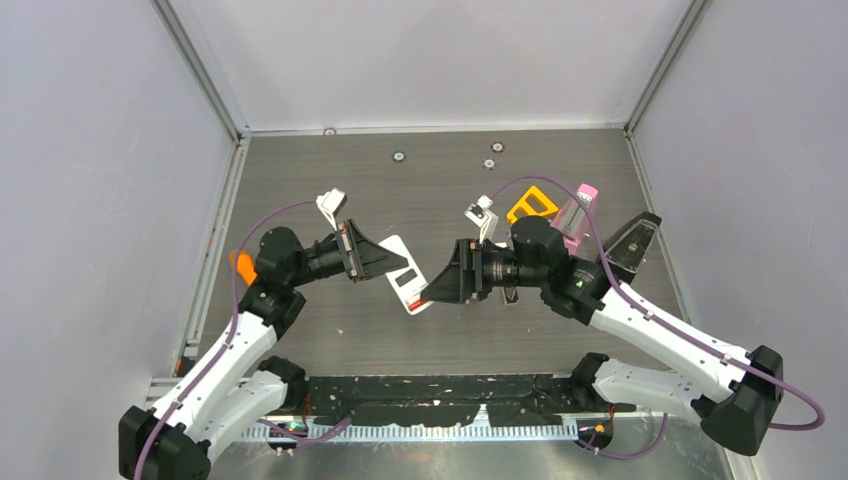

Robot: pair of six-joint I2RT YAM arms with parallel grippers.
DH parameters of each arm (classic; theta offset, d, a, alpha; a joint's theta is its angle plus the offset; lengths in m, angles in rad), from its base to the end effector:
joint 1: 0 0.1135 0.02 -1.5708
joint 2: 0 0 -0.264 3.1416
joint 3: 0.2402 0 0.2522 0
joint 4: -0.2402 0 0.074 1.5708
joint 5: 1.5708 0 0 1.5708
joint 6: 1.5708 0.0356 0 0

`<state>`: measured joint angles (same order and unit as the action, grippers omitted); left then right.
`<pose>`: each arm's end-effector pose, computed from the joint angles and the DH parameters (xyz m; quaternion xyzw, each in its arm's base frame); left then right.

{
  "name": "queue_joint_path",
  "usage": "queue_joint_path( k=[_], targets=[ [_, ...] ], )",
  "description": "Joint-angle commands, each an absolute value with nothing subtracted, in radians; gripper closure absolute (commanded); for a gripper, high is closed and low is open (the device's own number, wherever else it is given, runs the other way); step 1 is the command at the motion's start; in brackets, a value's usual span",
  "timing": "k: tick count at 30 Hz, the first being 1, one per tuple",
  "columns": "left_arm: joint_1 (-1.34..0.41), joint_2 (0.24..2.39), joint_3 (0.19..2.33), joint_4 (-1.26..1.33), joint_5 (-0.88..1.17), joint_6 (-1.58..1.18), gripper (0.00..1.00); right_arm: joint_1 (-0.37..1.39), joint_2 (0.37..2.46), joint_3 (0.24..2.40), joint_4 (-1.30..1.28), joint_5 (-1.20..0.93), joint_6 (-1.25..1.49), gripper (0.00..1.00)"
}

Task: Load the batteries into the remote control

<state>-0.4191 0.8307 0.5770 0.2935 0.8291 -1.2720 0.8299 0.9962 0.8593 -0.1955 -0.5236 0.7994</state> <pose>0.1648 -0.1022 0.3089 0.0021 0.6975 -0.6790 0.2289 0.1397 0.1791 0.3269 -0.1622 0.7842 0.5524 0.2313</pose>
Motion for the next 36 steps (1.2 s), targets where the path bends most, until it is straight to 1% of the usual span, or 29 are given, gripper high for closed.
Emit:
queue_joint_path(
  k=[1,7,10,13,14,15,16,18,21,27,31,34,36],
  targets=[
    [-0.423,0.775,0.61,0.29,0.813,-1.192,1.0,0.83,0.962,0.907,-0.206,-0.484,0.759,0.21],
    [-0.423,0.679,0.596,0.136,0.705,-0.984,1.0,0.83,0.92,0.937,-0.316,-0.365,0.671,0.21],
    [-0.423,0.646,0.574,0.104,0.664,-0.94,1.0,0.83,0.91,0.94,-0.37,-0.307,0.645,0.22],
    [-0.422,0.618,0.551,0.071,0.608,-0.927,1.0,0.83,0.921,0.953,-0.444,-0.184,0.621,0.25],
    [-0.422,0.607,0.542,0.06,0.586,-0.925,1.0,0.83,0.936,0.957,-0.495,-0.114,0.62,0.25],
    [-0.422,0.594,0.533,0.053,0.563,-0.924,1.0,0.83,0.945,0.966,-0.524,-0.08,0.619,0.29],
    [-0.422,0.582,0.522,0.045,0.539,-0.924,1.0,0.83,0.971,0.97,-0.574,0.003,0.622,0.3],
    [-0.422,0.558,0.498,0.042,0.493,-0.932,1.0,0.83,1.015,0.981,-0.641,0.124,0.636,0.36],
    [-0.422,0.526,0.469,0.04,0.446,-0.948,1.0,0.829,1.078,0.978,-0.698,0.229,0.684,0.49],
    [-0.422,0.48,0.416,0.065,0.389,-0.987,1.0,0.83,1.241,0.955,-0.663,0.328,0.699,0.57],
    [-0.422,0.482,0.391,0.094,0.383,-1.012,1.0,0.829,1.359,0.985,-0.644,0.407,0.717,0.63],
    [-0.422,0.491,0.377,0.138,0.396,-1.02,1.0,0.824,1.444,1.024,-0.653,0.46,0.751,0.7],
    [-0.422,0.497,0.372,0.161,0.403,-1.017,1.0,0.815,1.496,1.037,-0.649,0.479,0.766,0.71]
  ],
)
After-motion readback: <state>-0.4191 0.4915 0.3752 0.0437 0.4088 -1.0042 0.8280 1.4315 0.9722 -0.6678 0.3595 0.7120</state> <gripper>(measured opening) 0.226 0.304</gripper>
